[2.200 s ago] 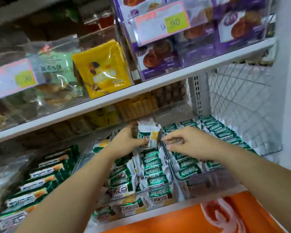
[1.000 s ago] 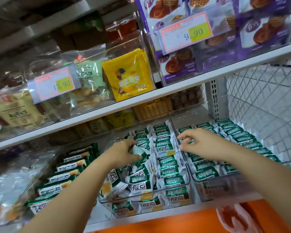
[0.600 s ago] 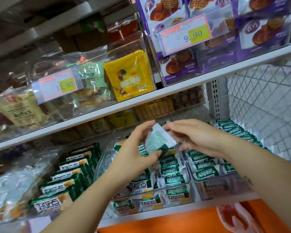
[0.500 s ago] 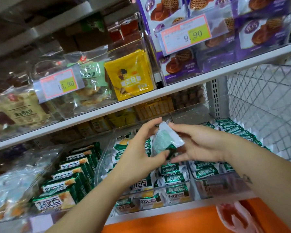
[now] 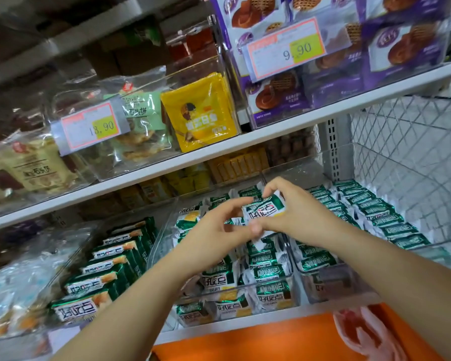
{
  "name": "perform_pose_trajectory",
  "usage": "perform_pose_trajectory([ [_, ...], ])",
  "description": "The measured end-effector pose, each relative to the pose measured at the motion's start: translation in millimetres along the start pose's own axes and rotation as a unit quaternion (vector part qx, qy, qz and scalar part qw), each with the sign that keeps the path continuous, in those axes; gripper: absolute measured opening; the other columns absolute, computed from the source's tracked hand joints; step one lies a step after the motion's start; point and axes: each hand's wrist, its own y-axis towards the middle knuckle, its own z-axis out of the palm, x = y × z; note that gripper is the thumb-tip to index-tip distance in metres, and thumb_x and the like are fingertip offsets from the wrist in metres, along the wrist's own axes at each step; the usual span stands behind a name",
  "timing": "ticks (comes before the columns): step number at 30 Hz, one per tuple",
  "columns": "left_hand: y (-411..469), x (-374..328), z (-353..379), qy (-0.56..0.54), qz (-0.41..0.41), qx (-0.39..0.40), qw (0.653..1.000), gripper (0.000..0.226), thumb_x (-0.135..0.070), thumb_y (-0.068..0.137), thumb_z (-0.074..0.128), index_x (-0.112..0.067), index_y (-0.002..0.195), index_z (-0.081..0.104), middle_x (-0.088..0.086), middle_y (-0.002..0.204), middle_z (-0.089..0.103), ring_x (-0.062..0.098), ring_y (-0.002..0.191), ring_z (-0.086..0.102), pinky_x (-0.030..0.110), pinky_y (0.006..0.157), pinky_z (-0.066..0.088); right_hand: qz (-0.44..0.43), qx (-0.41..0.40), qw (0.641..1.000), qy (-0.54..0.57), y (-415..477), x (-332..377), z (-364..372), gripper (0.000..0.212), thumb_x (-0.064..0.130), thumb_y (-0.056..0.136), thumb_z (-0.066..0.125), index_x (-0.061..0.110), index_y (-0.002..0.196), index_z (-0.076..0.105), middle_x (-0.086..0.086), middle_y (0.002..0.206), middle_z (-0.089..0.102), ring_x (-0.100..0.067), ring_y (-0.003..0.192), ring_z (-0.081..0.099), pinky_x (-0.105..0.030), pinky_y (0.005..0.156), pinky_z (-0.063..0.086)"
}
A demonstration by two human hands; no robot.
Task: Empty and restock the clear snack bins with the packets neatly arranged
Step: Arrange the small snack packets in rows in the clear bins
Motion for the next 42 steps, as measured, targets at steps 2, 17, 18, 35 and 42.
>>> perform_pose_trajectory([
  [2, 3.8, 0.3, 6.2, 0.04, 0.02, -0.02, 0.999, 0.044, -0.045, 0.078, 0.073, -0.049, 0.115, 0.049, -0.007, 0.115, 0.061, 0.014, 0.086, 0.069, 0.046, 0.086, 0.054, -0.006, -0.005, 0.999, 0.039, 2.5, 1.2, 2.0, 0.041, 0.05, 0.076, 0.071, 0.028, 0.103, 0.05, 0.008, 0.114, 0.048, -0.01, 0.102, 0.047, -0.029, 0.075, 0.038],
  [17, 60.8, 48.0, 5.2, 0.214, -0.056, -0.032, 0.975, 0.03, -0.021, 0.084, 0.071, -0.023, 0.102, 0.046, -0.002, 0.106, 0.054, 0.006, 0.068, 0.047, 0.022, 0.059, 0.036, 0.021, 0.031, 0.999, 0.006, 13.1, -36.0, -9.6, 0.025, 0.028, 0.091, 0.063, 0.025, 0.115, 0.061, 0.02, 0.086, 0.053, 0.01, 0.069, 0.053, -0.003, 0.05, 0.032],
  [18, 63.3, 48.5, 7.2, 0.235, -0.06, -0.013, 0.97, 0.03, -0.021, 0.085, 0.071, -0.023, 0.102, 0.047, 0.001, 0.108, 0.056, 0.011, 0.073, 0.051, 0.026, 0.062, 0.039, 0.017, 0.029, 0.999, 0.007, 13.5, -36.7, -10.2, 0.023, 0.027, 0.091, 0.063, 0.024, 0.114, 0.061, 0.019, 0.084, 0.053, 0.012, 0.056, 0.051, -0.002, 0.047, 0.033],
  [35, 26.2, 54.8, -15.5, 0.32, -0.063, -0.115, 0.938, 0.039, -0.037, 0.089, 0.063, -0.03, 0.127, 0.055, -0.007, 0.127, 0.053, 0.016, 0.12, 0.05, 0.03, 0.098, 0.041, -0.03, 0.047, 0.994, -0.093, 14.4, -34.4, -0.2, 0.022, 0.027, 0.091, 0.061, 0.026, 0.113, 0.06, 0.009, 0.121, 0.049, -0.004, 0.088, 0.057, -0.021, 0.081, 0.045],
  [42, -32.4, 55.6, -73.3, 0.272, -0.178, 0.071, 0.943, 0.056, -0.04, 0.084, 0.068, -0.033, 0.135, 0.045, -0.007, 0.133, 0.053, 0.008, 0.114, 0.055, 0.022, 0.094, 0.046, -0.043, 0.064, 0.986, -0.15, 10.8, -33.6, 5.7, 0.023, 0.032, 0.09, 0.062, 0.029, 0.113, 0.06, 0.011, 0.118, 0.041, -0.003, 0.087, 0.051, -0.023, 0.085, 0.039],
])
